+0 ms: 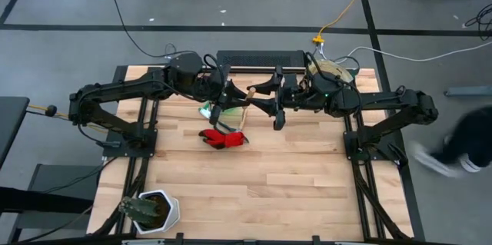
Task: Pick & Place Garden tools in Gardening bag
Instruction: Put the left brown trowel into the gardening bag
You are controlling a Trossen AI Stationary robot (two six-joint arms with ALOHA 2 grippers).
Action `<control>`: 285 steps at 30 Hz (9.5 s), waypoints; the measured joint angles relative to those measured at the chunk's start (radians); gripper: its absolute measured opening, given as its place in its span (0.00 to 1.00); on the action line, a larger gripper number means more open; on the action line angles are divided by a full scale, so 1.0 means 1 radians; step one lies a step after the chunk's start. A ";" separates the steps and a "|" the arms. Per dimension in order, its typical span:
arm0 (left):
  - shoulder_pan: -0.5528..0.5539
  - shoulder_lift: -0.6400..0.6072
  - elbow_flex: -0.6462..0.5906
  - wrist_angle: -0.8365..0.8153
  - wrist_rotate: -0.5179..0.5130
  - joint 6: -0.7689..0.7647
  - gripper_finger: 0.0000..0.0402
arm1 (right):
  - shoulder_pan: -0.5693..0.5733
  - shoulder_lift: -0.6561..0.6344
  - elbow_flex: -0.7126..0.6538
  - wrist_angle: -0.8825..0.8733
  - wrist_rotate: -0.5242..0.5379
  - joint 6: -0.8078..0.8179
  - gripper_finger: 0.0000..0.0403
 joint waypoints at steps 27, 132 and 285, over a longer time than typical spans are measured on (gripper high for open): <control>0.000 -0.001 0.000 0.001 -0.001 0.000 0.19 | 0.000 0.000 0.000 -0.001 0.002 -0.011 0.18; 0.012 -0.122 0.000 -0.031 -0.117 -0.009 0.34 | -0.592 -0.488 -0.111 -0.682 0.274 -0.192 0.15; 0.012 -0.122 0.000 -0.027 -0.143 -0.008 0.34 | -0.780 -0.258 -0.590 -0.125 0.524 -0.036 0.17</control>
